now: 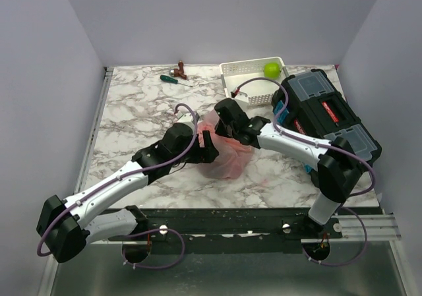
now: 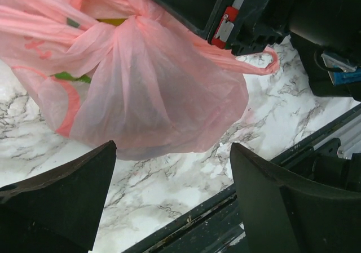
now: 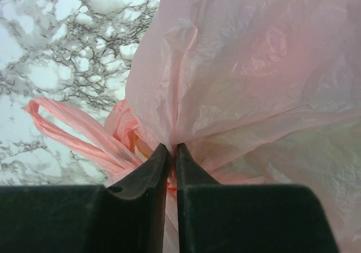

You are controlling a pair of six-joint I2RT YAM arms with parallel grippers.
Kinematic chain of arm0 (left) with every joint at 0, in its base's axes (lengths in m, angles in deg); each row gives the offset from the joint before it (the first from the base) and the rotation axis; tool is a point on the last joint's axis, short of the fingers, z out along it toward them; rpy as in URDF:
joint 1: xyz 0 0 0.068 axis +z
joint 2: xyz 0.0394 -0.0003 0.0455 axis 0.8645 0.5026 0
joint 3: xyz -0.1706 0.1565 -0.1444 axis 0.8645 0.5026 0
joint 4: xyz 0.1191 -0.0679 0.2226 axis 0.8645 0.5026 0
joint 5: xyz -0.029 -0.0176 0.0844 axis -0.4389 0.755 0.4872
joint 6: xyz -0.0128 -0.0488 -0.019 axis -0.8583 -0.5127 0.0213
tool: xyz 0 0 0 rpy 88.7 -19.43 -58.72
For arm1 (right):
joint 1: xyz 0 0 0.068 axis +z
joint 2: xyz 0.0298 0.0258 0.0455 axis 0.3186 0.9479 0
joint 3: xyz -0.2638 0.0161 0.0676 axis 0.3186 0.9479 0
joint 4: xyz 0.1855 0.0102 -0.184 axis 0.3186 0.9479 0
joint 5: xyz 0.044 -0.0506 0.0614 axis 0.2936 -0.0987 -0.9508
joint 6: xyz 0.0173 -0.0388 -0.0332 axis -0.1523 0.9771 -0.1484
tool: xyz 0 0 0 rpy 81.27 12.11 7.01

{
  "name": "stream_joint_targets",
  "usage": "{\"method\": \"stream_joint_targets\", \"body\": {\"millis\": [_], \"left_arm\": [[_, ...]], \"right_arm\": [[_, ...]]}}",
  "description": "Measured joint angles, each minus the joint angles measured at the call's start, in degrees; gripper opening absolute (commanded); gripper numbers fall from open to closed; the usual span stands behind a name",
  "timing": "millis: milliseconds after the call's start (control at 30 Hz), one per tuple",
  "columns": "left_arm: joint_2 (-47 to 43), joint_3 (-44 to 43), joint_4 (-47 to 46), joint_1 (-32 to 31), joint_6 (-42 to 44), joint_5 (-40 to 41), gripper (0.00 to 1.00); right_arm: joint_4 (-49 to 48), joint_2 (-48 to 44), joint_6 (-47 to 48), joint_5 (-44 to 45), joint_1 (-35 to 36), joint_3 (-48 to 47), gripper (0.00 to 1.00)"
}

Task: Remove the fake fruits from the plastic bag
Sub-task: Untie the plastic bag at the center of the board.

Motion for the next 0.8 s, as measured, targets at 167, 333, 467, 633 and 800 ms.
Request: {"method": "stream_joint_targets", "body": {"millis": [167, 333, 467, 633, 800], "left_arm": [[0.8, -1.2, -0.5, 0.9, 1.2, 0.0, 0.79], [2.6, -1.9, -0.6, 1.7, 1.9, 0.0, 0.78], [4.8, -2.7, -0.5, 2.8, 2.4, -0.2, 0.75], [8.3, -5.9, -0.5, 3.9, 3.0, -0.4, 0.71], [9.9, -7.6, -0.9, 4.4, 3.1, -2.6, 0.54]], "right_arm": [[-0.5, -1.0, 0.8, -1.3, 0.0, 0.0, 0.01], [-1.7, -5.0, 1.2, -3.8, 0.0, 2.3, 0.01], [-2.7, -8.0, 1.2, -5.0, 0.0, 3.5, 0.01], [-3.7, -8.6, 1.2, -6.7, 0.0, 3.9, 0.01], [-4.0, -8.6, 1.0, -8.6, 0.0, 4.9, 0.01]]}}
